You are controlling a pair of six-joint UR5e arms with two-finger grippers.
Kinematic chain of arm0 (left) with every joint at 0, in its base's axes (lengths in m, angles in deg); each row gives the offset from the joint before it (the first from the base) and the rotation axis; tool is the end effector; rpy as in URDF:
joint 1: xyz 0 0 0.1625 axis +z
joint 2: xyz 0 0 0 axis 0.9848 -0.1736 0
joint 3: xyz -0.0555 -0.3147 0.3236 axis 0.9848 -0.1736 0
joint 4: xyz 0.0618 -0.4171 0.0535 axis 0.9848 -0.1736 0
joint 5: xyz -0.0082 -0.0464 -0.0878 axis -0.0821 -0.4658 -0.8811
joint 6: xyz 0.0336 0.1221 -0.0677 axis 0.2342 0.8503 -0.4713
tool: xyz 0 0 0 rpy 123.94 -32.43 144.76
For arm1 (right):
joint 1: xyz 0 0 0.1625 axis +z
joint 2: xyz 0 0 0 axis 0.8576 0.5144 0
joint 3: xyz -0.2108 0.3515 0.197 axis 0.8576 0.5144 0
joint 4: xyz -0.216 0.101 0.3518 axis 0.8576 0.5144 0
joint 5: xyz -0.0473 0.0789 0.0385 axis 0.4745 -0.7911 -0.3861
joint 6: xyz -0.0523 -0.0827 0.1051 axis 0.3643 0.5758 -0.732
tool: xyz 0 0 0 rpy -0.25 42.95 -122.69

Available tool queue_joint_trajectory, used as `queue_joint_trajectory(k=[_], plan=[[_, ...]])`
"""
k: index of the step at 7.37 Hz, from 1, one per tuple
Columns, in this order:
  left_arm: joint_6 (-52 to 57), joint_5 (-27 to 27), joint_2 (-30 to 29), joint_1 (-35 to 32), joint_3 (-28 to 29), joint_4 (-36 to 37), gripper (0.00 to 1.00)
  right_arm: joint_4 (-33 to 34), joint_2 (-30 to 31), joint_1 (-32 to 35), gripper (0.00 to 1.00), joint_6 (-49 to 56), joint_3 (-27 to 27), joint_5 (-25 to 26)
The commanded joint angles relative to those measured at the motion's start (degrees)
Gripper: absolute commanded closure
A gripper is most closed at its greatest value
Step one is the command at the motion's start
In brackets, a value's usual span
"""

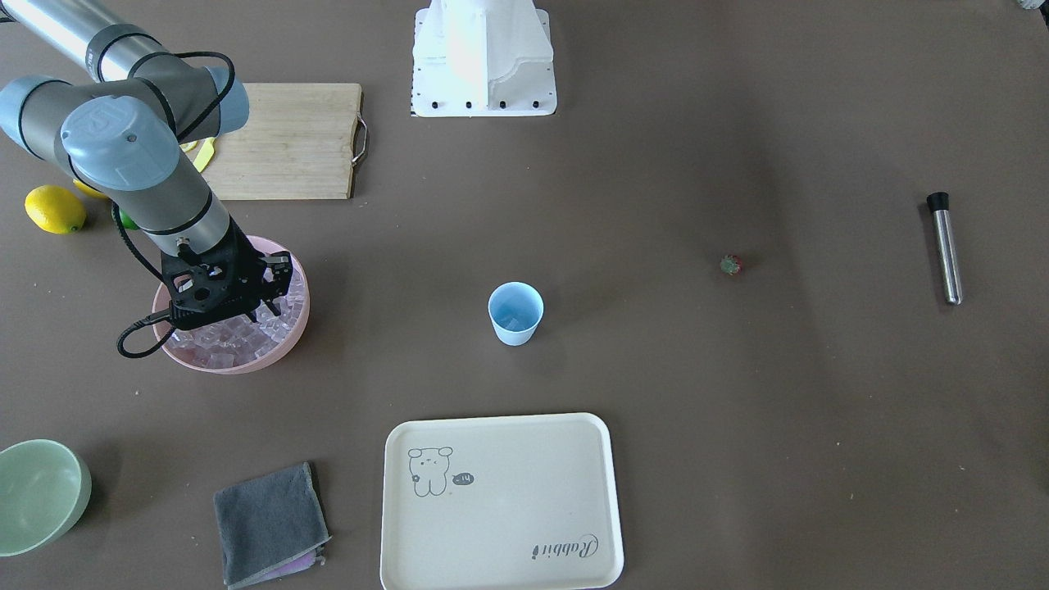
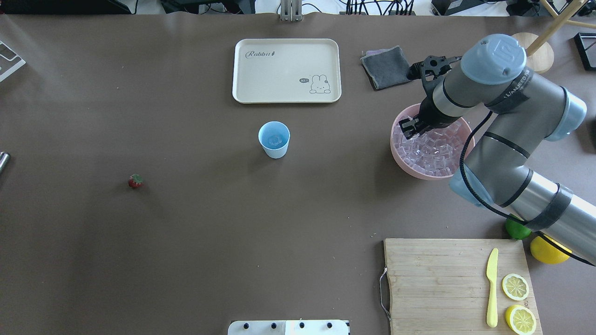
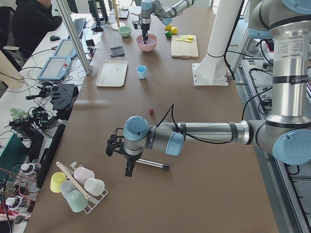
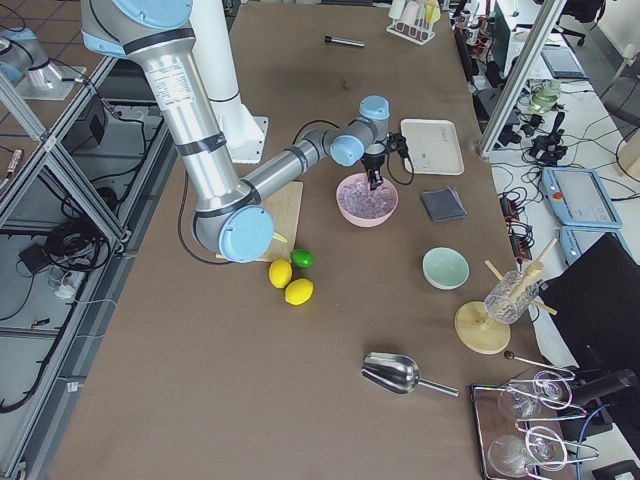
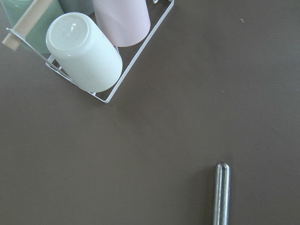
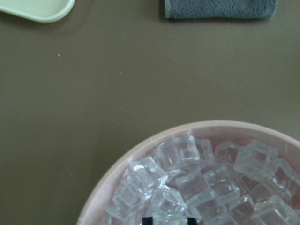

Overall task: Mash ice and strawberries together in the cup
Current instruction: 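Carry the scoop over the light-blue cup and pour the ice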

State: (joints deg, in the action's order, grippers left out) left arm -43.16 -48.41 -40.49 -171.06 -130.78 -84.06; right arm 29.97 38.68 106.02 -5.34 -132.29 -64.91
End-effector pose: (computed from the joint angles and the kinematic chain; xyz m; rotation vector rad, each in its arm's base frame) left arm -0.0432 -0.4911 0.7016 0.2110 0.7620 0.0204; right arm -0.4247 -0.5534 0.3839 0.2241 -0.8071 -0.2273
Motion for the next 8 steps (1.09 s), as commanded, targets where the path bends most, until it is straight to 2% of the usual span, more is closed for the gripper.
queue_joint_trajectory(k=[1,2,4,5,6,7,8], plan=[[0.0,0.0,0.2,0.0,-0.2,0.0,0.01,9.1,-9.4,0.0,0.99,-2.9,0.1,0.4],[0.0,0.0,0.2,0.0,-0.2,0.0,0.01,8.9,-12.8,-2.1,0.99,-9.3,1.5,1.0],[0.0,0.0,0.1,0.0,0.0,0.1,0.01,8.7,-22.1,-10.6,0.99,-21.7,6.4,10.1],[0.0,0.0,0.0,0.0,0.0,0.1,0.01,7.5,-26.8,-12.6,0.99,-24.2,11.4,12.4],[0.0,0.0,0.0,0.0,0.0,0.2,0.01,-1.4,-27.6,-14.3,0.98,-27.8,15.3,14.5],[0.1,0.0,0.0,0.0,0.4,0.2,0.01,-7.4,-27.5,-15.6,0.98,-31.7,18.1,16.8],[0.3,0.0,-0.1,0.0,0.9,0.1,0.01,-7.4,-27.2,-15.8,0.98,-31.1,18.3,17.3]])
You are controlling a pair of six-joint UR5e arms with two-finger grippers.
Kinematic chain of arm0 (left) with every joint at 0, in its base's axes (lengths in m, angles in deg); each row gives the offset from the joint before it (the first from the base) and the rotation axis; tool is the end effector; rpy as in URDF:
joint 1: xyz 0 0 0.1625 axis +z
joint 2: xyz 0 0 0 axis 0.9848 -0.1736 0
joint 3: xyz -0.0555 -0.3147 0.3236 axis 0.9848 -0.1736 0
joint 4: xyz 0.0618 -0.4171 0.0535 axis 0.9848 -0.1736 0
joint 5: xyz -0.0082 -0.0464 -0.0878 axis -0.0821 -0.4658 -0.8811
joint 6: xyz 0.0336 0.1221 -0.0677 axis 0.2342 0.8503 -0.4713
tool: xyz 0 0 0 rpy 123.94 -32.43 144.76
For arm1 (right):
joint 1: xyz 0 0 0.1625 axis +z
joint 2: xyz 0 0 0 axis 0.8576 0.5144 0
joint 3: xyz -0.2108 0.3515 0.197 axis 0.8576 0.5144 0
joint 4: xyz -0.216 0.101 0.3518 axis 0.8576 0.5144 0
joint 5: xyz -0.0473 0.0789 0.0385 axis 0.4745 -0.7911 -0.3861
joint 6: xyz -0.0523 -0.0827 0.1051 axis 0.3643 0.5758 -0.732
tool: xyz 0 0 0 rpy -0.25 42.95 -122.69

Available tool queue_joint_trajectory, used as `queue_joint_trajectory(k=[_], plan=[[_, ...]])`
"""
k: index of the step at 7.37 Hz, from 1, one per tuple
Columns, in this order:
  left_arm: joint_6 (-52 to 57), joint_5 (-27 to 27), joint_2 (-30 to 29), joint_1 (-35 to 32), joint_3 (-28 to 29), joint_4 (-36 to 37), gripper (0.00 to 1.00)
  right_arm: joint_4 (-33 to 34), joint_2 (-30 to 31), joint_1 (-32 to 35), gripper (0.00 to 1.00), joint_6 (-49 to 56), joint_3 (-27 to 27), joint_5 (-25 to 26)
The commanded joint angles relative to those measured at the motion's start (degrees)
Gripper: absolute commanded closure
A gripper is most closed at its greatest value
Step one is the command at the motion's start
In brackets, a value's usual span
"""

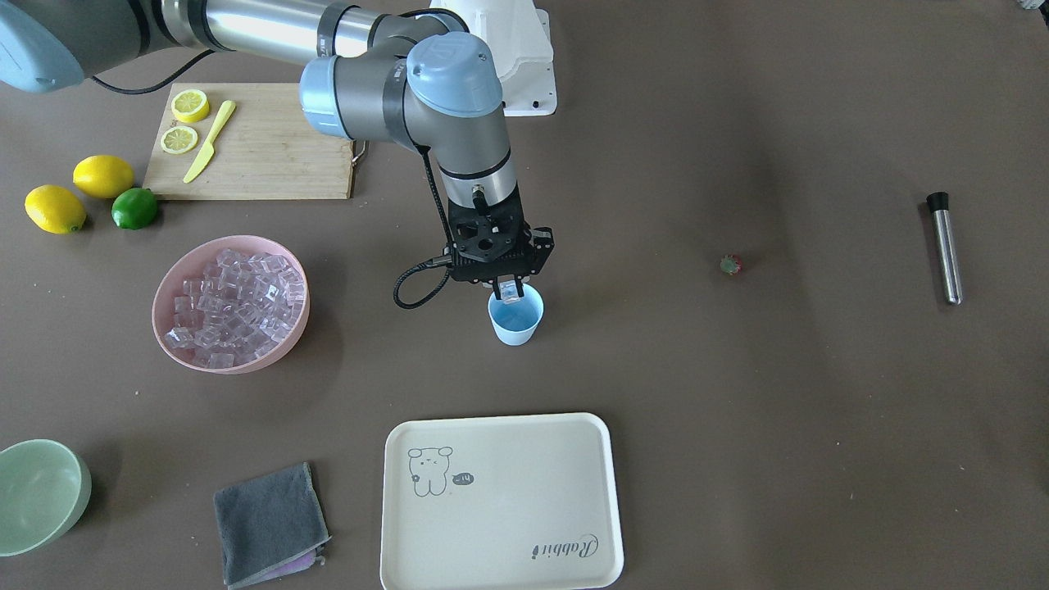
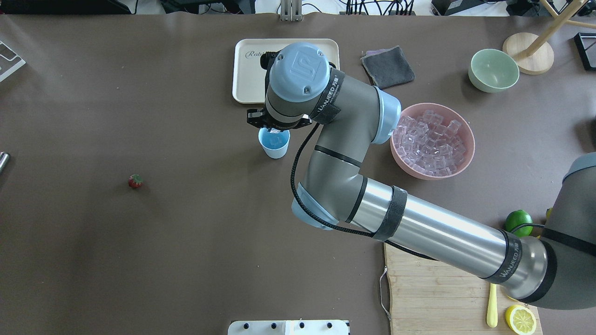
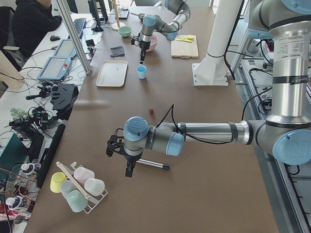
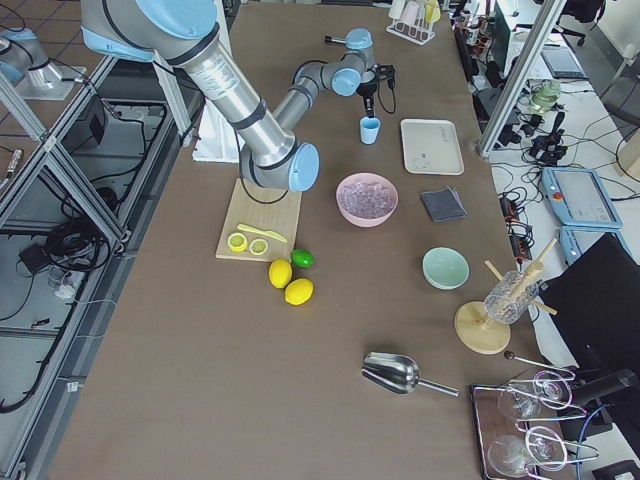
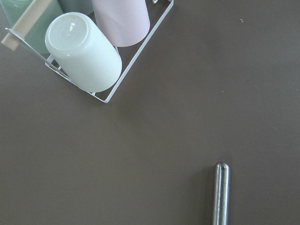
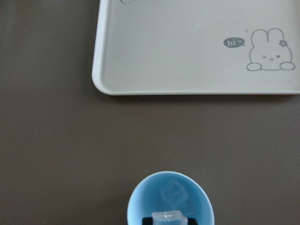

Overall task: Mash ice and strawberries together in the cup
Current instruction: 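Carry the scoop over the light-blue cup and pour the ice, then finish pouring ice from the scoop into the light-blue cup with the right gripper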

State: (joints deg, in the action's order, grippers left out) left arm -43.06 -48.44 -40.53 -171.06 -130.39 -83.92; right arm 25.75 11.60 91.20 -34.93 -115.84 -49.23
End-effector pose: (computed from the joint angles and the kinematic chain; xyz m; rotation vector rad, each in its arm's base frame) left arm -0.0431 -0.4907 0.7050 0.2035 0.7625 0.0188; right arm -0.6444 -0.5280 0.1563 0.2639 -0.9520 0.0817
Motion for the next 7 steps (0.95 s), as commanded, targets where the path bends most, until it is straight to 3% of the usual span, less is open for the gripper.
queue_joint_trajectory(k=[1,2,3,4,6,7], plan=[[0.2,0.0,-0.2,0.0,1.0,-0.1,0.01,-3.5,0.4,-0.9,0.98,-1.4,2.5,1.6],[0.2,0.0,-0.2,0.0,1.1,-0.1,0.01,-3.5,0.2,-0.7,0.97,-1.4,2.5,1.6],[0.2,0.0,-0.2,0.0,1.1,-0.1,0.01,-3.4,0.1,-0.7,0.83,-1.5,2.5,1.6],[0.2,0.0,-0.2,0.0,1.1,-0.1,0.01,-3.3,0.1,-0.8,0.01,-1.5,2.5,1.7],[-0.3,0.0,-0.3,0.0,0.4,-0.3,0.01,-1.9,0.9,0.5,0.0,-1.1,1.2,0.2],[-0.4,0.0,-0.7,0.1,-0.1,-0.3,0.01,4.4,2.0,3.0,0.0,2.1,-2.7,-2.9]])
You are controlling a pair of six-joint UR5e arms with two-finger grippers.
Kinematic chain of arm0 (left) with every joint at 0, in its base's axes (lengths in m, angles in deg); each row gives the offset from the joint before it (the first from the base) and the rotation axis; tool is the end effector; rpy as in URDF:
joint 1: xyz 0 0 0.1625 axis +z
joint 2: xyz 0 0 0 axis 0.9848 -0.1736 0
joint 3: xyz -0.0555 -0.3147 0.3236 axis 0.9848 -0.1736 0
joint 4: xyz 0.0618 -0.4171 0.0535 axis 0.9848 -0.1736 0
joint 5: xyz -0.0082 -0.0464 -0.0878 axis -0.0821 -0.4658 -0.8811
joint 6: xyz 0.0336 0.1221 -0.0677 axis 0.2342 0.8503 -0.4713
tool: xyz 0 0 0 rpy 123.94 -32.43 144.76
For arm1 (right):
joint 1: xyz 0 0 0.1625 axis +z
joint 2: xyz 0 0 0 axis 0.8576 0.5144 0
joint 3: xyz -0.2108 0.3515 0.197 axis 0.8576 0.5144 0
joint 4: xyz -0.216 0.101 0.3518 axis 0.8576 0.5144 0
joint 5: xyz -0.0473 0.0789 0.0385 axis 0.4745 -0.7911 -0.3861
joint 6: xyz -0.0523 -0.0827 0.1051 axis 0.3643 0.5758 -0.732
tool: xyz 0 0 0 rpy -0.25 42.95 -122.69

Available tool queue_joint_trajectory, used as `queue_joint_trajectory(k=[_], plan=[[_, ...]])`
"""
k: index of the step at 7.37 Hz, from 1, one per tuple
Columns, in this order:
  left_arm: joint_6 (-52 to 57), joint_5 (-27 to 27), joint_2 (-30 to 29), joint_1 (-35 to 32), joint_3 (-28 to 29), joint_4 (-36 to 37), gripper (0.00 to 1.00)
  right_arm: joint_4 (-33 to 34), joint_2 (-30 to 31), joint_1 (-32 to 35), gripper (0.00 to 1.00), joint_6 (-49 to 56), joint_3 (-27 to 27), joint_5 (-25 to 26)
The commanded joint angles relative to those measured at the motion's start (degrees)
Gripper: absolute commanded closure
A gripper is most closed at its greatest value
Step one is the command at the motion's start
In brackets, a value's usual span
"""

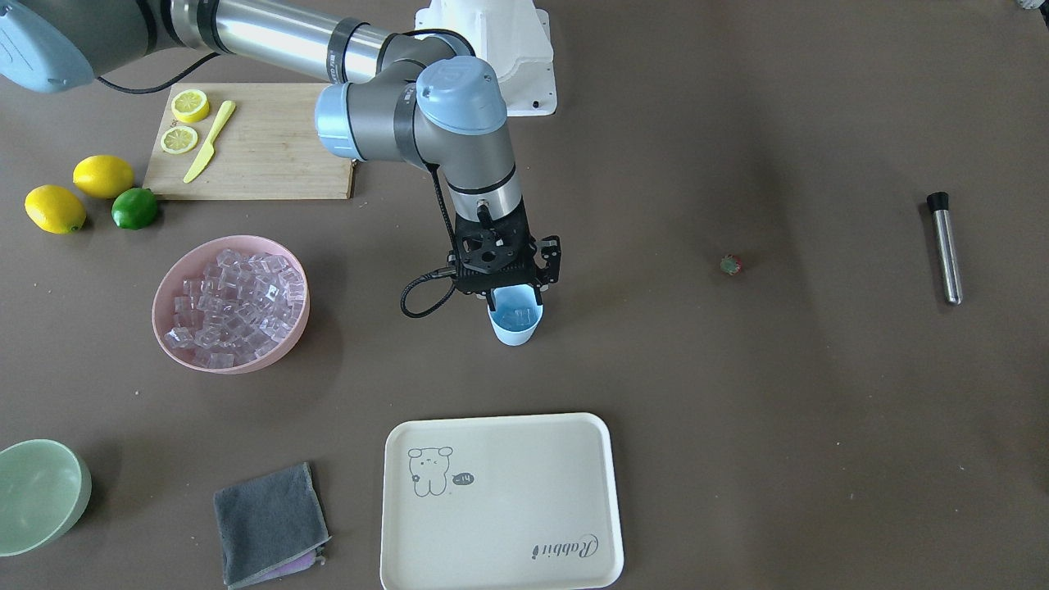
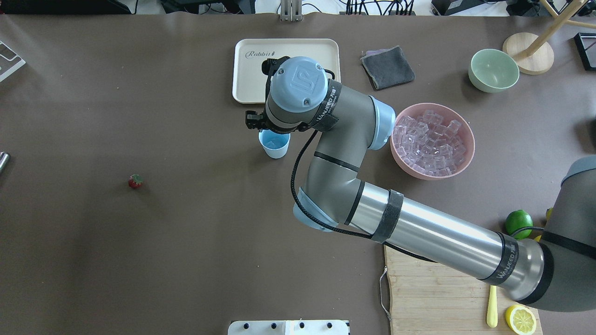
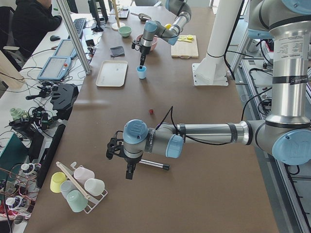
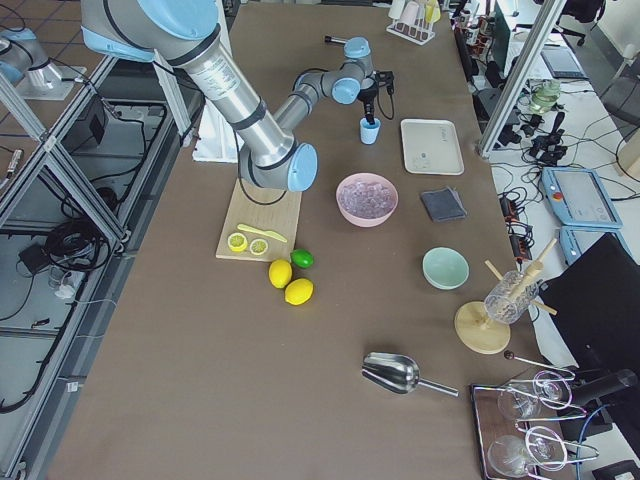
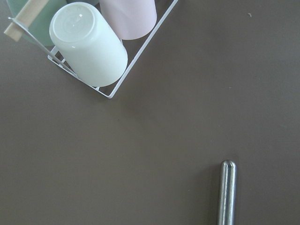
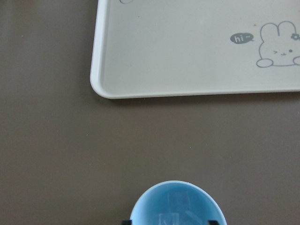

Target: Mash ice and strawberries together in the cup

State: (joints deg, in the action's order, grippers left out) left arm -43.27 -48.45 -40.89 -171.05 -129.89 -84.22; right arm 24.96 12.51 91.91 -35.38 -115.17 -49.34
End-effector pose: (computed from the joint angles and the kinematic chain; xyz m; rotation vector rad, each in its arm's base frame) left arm -0.0431 -0.4938 0.7059 0.2047 0.7630 0.0166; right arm -0.6406 -0.5374 0.1726 0.2579 -0.9403 0.1013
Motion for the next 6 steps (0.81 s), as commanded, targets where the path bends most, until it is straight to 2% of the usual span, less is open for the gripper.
queue_joint_trajectory(k=[1,2,3,4,5,6], plan=[[-1.9,0.0,-1.6,0.6,-0.5,0.0,0.01,8.7,6.3,5.9,0.0,8.8,-9.9,-6.6],[-4.7,-0.5,-2.7,2.1,-0.8,-0.2,0.01,9.0,13.2,11.7,0.0,13.3,-16.3,-12.2],[-7.2,-0.9,-4.4,4.3,-0.7,-0.2,0.01,9.0,18.8,19.5,0.0,20.5,-19.0,-19.9],[-10.9,-0.8,-6.8,7.5,-0.5,-0.3,0.01,9.0,23.6,26.2,0.0,31.2,-19.7,-24.3],[-16.4,-0.5,-10.0,11.1,-0.3,-0.5,0.01,9.1,25.9,31.6,0.0,38.0,-19.1,-25.7],[-19.8,-0.4,-13.0,13.2,-0.1,-0.5,0.01,10.2,27.8,38.5,0.0,43.8,-17.7,-29.3]])
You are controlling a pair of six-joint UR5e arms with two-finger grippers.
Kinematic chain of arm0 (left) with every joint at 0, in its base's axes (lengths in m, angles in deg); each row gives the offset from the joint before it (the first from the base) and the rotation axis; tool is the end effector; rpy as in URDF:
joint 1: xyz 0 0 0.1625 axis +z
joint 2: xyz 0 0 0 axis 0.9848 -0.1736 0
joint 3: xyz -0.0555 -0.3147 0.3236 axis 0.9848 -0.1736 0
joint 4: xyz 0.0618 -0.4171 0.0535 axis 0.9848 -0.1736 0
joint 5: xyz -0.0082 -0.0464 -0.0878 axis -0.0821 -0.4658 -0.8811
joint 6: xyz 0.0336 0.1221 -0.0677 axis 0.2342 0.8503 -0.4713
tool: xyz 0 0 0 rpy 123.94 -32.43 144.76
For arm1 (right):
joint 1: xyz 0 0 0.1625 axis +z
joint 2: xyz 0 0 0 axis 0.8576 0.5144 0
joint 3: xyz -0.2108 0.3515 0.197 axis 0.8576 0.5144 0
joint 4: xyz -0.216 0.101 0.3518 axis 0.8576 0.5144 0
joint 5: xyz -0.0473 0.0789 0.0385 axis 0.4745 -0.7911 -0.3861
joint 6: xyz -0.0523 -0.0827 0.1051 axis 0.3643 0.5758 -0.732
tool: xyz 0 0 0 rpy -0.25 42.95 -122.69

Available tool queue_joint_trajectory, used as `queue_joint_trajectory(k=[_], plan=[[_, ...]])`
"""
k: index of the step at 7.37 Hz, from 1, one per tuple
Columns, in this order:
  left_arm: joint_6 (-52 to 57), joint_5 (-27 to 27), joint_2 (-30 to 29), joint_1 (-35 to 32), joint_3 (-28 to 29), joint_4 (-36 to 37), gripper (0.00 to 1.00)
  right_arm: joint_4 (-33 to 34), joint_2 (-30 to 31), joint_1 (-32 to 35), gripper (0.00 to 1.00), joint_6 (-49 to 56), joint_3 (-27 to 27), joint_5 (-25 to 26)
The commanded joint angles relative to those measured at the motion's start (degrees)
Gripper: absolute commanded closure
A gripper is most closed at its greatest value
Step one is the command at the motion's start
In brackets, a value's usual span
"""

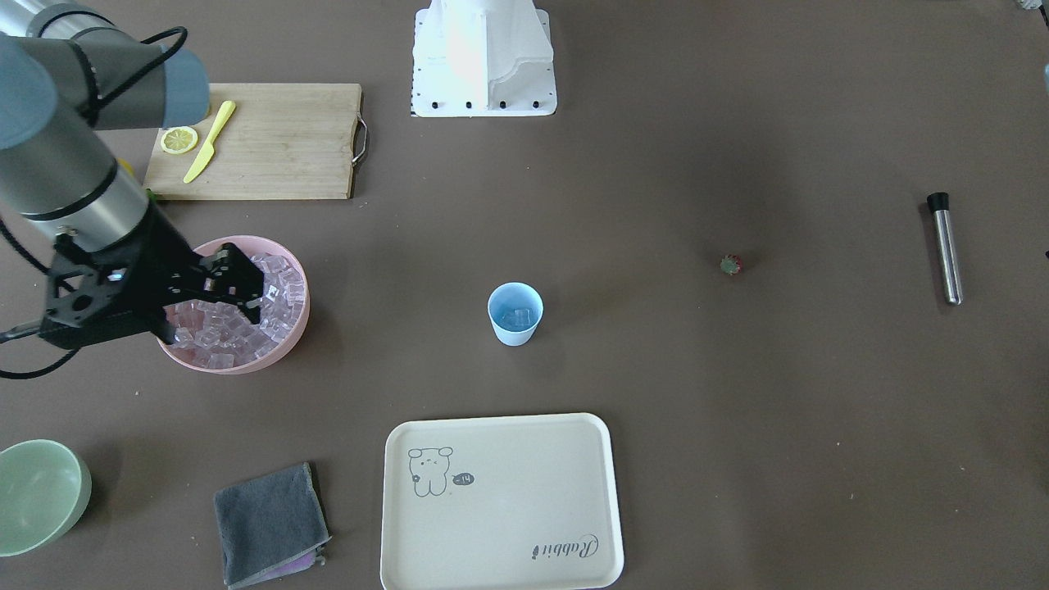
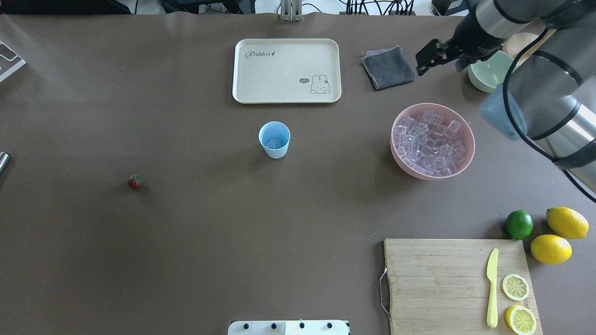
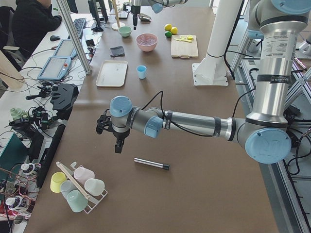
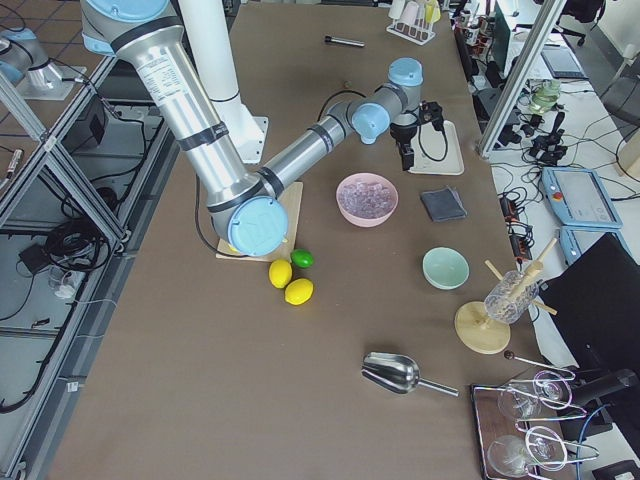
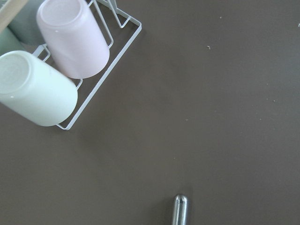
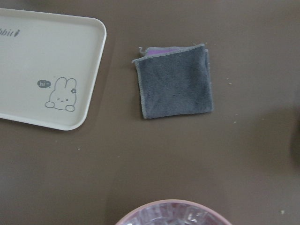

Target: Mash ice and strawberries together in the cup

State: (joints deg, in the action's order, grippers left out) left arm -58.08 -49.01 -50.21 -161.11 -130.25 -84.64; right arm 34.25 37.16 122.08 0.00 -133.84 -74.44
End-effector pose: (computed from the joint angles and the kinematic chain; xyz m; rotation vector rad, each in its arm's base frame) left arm 0.0564 -0.5742 0.6134 0.1981 0.8297 0.0066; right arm -0.2684 -0.6310 0.3543 0.2601 -0.8712 -0.1052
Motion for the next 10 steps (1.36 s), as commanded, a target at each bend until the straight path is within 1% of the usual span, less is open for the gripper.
queue_joint_trajectory(k=[1,2,3,4,5,6,7,8,9,10], plan=[[-8.3,0.5,-7.1,4.3,0.5,0.1,0.01,1.9,6.0,15.2,0.0,19.5,2.5,-7.3],[-11.8,0.7,-8.8,6.5,0.2,0.1,0.01,1.8,7.2,19.9,0.0,25.4,5.3,-7.3],[-12.7,2.0,-9.8,7.4,0.5,-0.1,0.01,1.5,7.2,23.4,0.0,31.5,9.9,-7.7],[-13.7,2.1,-10.4,9.0,1.1,-0.1,0.01,1.6,6.6,23.4,0.0,34.9,11.3,-7.5],[-14.8,2.1,-10.5,9.0,0.6,-0.2,0.01,1.7,6.9,23.4,0.0,34.9,10.1,-7.6],[-17.6,2.2,-10.4,10.3,0.4,-0.8,0.01,0.6,9.7,23.2,0.0,35.7,9.0,-7.6],[-20.2,2.2,-9.2,10.8,0.4,-4.8,0.01,-1.5,14.2,23.2,0.0,36.8,6.5,-7.7],[-24.0,2.3,-8.1,12.4,-0.1,-7.7,0.01,-6.0,20.3,23.2,0.01,40.1,6.0,-8.0],[-24.6,2.5,-7.9,15.0,0.5,-9.2,0.01,-7.6,25.3,25.3,0.01,40.8,3.9,-10.0],[-27.1,7.9,-9.1,19.4,0.1,-9.3,0.01,-7.7,30.2,27.5,0.01,43.6,2.9,-10.2]])
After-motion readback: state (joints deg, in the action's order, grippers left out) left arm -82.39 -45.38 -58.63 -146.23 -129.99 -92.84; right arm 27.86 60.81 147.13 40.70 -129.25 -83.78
